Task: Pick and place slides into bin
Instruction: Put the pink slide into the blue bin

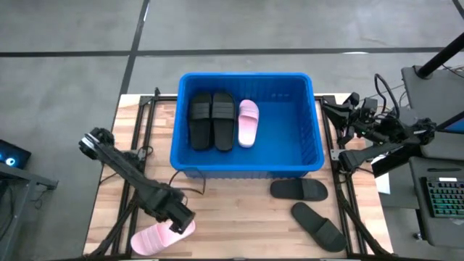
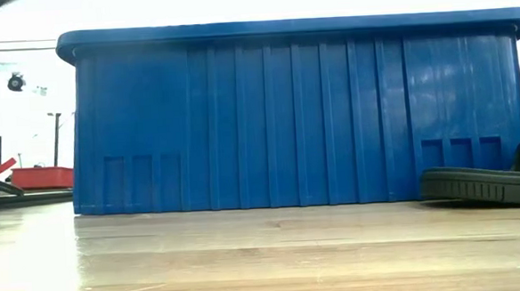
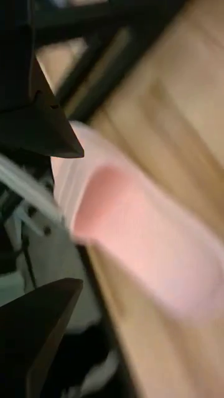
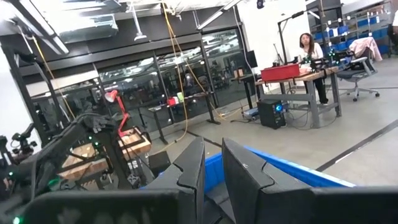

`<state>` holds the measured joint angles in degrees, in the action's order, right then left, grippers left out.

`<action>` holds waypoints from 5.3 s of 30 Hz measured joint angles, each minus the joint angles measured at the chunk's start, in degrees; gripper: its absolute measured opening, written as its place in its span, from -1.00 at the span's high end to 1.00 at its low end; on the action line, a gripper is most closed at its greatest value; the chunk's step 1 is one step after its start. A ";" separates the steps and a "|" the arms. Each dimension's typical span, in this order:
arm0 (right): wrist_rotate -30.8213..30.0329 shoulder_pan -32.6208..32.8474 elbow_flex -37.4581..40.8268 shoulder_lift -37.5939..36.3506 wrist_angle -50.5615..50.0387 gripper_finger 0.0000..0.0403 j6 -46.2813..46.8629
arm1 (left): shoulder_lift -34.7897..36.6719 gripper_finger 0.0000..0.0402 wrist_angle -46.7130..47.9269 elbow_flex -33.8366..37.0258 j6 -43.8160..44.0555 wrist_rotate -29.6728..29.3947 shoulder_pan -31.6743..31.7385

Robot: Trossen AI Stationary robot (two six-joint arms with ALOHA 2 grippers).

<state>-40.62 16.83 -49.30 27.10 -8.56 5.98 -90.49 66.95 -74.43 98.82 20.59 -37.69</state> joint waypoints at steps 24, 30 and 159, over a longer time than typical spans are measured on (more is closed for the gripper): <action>0.00 0.01 0.00 0.83 -0.02 0.76 0.15 | -13.12 -0.57 6.54 0.07 7.31 10.05 -4.19; 0.00 0.01 0.00 0.83 -0.02 0.76 0.02 | -15.32 -0.57 6.57 0.07 7.40 10.85 -5.15; 0.02 0.01 0.02 0.80 1.21 0.76 4.55 | 16.07 1.00 -58.59 -0.57 -111.33 -53.73 24.63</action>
<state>-40.60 16.84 -49.28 27.90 -7.35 10.52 -74.42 8.36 -75.00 -12.51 -33.14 -13.06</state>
